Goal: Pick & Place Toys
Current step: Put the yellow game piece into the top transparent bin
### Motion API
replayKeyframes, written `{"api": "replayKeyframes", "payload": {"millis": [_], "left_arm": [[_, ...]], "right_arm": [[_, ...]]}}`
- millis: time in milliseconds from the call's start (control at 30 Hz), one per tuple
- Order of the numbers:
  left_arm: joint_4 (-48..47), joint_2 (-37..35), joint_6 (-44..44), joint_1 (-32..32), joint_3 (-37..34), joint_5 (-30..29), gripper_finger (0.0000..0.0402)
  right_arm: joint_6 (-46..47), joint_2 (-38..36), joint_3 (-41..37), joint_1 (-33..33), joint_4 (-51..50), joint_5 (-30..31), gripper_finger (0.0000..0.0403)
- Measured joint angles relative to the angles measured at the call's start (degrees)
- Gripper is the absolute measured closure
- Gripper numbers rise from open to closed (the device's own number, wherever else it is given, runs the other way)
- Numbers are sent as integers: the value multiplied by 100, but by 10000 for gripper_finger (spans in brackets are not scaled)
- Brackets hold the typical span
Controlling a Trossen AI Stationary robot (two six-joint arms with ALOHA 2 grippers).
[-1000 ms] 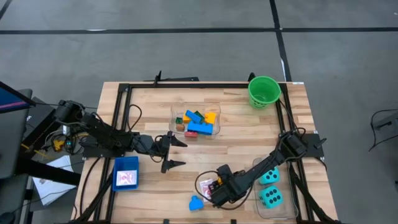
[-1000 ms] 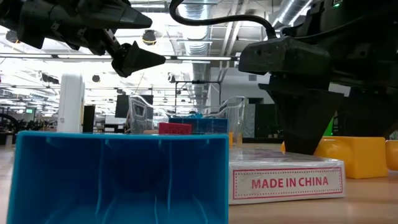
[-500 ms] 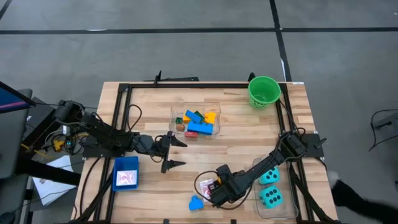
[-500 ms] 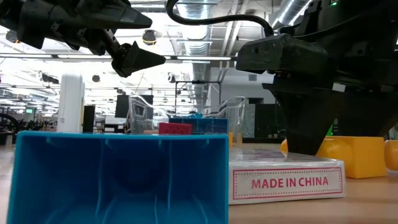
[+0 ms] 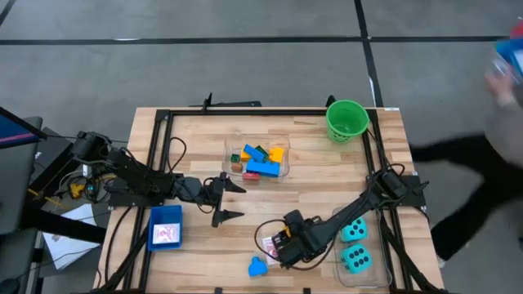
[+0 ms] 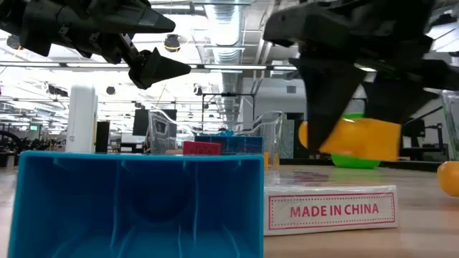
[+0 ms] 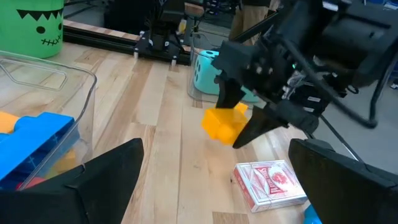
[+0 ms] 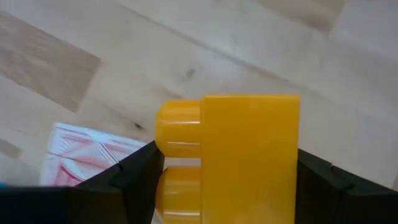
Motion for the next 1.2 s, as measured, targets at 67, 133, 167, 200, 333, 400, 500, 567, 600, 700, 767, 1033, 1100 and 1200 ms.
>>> {"api": "replayKeyframes", "payload": {"millis": [67, 133, 167, 200, 333, 400, 500, 567, 600, 700, 767, 1033, 1100, 1200], "left_arm": [[1, 0, -2, 0, 0, 2, 4], [4, 0, -2, 0, 0, 2, 4], [13, 0, -2, 2, 0, 2, 4], [21, 0, -3, 0, 0, 2, 4], [23, 2, -4, 0, 0, 2, 4], [26, 2, -4, 0, 0, 2, 4], [48, 2, -6, 0, 0, 1, 4], [47, 2, -7, 0, 0, 0, 4], [47, 2, -6, 0, 0, 0, 4], [47, 2, -7, 0, 0, 0, 4], [46, 1, -7, 0, 0, 0, 4], [45, 1, -8, 1, 0, -1, 4], [45, 2, -9, 1, 0, -2, 4], [45, 2, -9, 0, 0, 0, 4]], "right_arm": [[-116, -98, 0, -28, -44, 136, 142], [-224, -201, 0, -64, -45, 347, 142], [-297, -244, 0, -84, -44, 462, 142], [-383, -284, 0, -105, -37, 587, 142], [-850, -495, 2, -254, -25, 1017, 142], [-1111, -585, 2, -361, -24, 1259, 142], [-1542, -717, 6, -555, 53, 1696, 142], [-1923, -794, 7, -720, 145, 1903, 142], [-2125, -840, 8, -808, 197, 1973, 142], [-2758, -967, 9, -1087, 345, 2049, 142], [-3073, -1060, 9, -1267, 426, 2061, 142], [-4313, -1247, 13, -1925, 995, 2142, 142], [-4543, -1247, 13, -2120, 1056, 2020, 142], [-4777, -1247, 13, -2419, 1139, 1821, 142]]}}
